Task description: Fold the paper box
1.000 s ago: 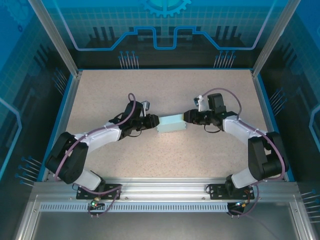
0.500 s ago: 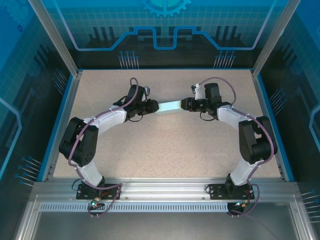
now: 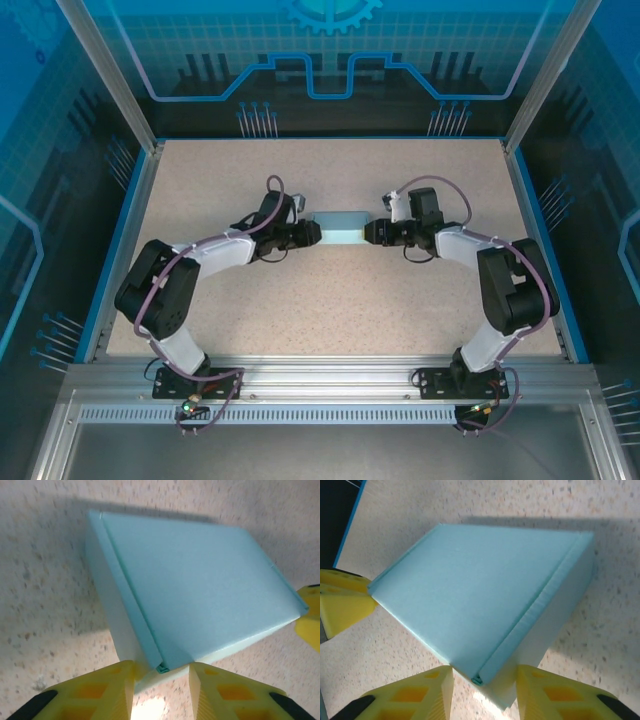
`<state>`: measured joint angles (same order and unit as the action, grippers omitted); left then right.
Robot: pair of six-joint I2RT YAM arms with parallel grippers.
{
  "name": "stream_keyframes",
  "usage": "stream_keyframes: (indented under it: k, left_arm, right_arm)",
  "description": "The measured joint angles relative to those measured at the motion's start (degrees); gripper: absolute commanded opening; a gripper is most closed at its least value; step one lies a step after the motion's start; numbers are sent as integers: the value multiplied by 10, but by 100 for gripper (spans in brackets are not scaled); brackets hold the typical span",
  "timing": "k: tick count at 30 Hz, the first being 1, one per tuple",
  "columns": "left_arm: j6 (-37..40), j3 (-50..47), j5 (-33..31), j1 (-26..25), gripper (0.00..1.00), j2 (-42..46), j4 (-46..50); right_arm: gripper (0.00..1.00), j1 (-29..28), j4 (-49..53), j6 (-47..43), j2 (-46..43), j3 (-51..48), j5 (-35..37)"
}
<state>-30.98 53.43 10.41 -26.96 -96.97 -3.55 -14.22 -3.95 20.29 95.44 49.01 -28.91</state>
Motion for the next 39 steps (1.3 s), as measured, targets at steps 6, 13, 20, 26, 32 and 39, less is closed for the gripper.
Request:
stream_keyframes:
  k: [6, 13, 20, 26, 32, 39]
  left_arm:
    - [-4, -24, 6, -13, 41, -5, -14]
    - [-1, -30, 5, -14, 58, -3, -23]
    - [31, -48, -35, -11, 67, 62, -4]
    - [87, -54, -103, -3, 74, 170, 11]
    - [148, -80, -188, 9, 80, 268, 18]
    - [217, -142, -300, 25, 99, 378, 17]
  right_arm:
    - [42, -9, 36, -1, -2, -10, 24]
    - [48, -9, 103, -19, -5, -2, 80]
    - [51, -13, 173, -58, -113, 14, 166]
    - [54, -38, 218, -100, -237, 38, 272]
    - [69, -43, 246, -131, -325, 40, 374]
    - [97, -42, 249, -159, -400, 32, 477]
